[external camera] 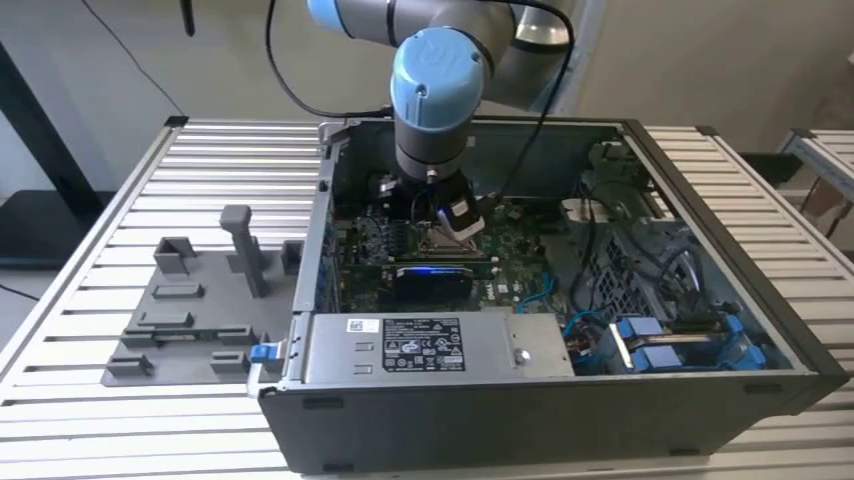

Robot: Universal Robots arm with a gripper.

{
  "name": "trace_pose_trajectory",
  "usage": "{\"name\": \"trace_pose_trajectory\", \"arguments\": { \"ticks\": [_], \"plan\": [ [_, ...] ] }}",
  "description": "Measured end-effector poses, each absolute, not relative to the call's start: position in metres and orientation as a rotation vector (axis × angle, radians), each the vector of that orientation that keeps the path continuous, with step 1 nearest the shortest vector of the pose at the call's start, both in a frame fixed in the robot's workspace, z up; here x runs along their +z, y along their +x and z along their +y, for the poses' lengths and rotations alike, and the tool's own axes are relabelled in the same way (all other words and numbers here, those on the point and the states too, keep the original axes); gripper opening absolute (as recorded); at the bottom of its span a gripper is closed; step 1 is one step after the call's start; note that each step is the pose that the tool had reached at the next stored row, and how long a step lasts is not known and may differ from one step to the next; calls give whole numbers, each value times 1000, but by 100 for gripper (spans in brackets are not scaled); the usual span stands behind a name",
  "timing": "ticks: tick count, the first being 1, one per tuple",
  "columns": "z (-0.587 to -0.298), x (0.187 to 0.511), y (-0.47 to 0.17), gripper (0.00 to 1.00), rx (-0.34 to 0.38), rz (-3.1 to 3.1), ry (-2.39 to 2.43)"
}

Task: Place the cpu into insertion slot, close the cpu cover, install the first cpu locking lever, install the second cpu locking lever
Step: 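Install the first cpu locking lever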

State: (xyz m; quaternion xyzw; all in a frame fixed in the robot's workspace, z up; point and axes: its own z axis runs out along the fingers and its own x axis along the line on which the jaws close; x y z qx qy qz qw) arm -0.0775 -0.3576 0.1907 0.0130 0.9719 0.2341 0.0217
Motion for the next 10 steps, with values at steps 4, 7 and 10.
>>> {"name": "trace_pose_trajectory", "arguments": {
  "ticks": [4, 7, 10],
  "plan": [
    [-360, 191, -78, 11, 726, 3012, 40],
    [-360, 191, -76, 11, 726, 3012, 40],
    [-359, 190, -72, 11, 726, 3012, 41]
  ]
}}
